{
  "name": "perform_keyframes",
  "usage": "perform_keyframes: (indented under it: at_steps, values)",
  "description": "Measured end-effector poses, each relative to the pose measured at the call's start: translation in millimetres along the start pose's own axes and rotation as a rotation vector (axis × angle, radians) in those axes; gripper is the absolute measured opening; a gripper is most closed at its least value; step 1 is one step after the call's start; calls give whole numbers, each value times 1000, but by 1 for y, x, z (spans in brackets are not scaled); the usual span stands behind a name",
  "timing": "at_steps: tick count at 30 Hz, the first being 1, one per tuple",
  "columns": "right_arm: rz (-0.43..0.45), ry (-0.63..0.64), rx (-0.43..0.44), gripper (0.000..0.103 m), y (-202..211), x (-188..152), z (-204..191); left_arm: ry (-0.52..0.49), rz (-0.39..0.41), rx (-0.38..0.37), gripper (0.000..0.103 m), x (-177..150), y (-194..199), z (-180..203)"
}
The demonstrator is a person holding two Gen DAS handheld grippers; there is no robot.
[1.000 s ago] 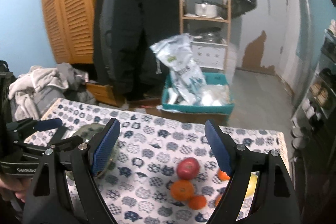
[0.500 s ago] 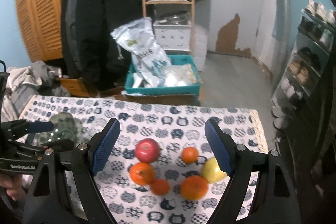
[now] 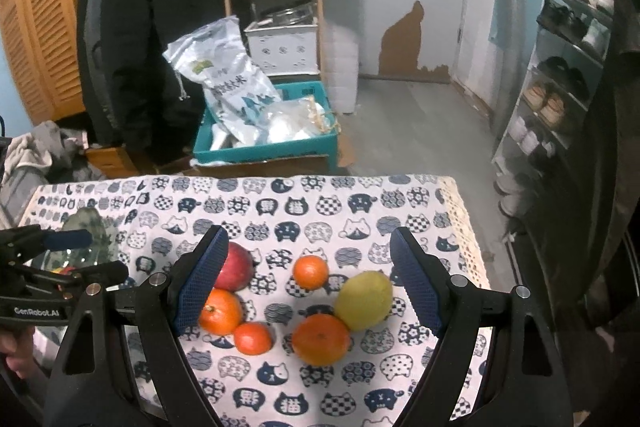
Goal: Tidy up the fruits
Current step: 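Move both tools back over the remaining fruit cluster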
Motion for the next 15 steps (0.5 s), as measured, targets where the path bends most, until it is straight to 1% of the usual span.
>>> perform_keyframes:
  at_steps: [3, 8, 12, 15]
  values:
    - [-16, -7, -14, 82, -5, -3, 8, -7, -12, -2, 83, 0, -7, 5]
    - [-89, -36, -50, 82, -30, -15, 29, 10, -54, -16, 83, 0, -28, 9]
    - [-155, -70, -74, 82, -55, -27, 45, 29, -108, -31, 83, -5, -51, 11]
    - [-199, -107, -72, 82, -71, -37, 55, 34, -152, -33, 83, -12, -72, 14]
Point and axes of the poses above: each gripper's, at about its wrist camera, not at the fingertips, and y roughly against the way its jaws point, z to its right, x to its top, the point moved 7 cm from there along -y, roughly the way its jaws point, and after that the axes turned 8 degrees about x, right-handed, at the moved point
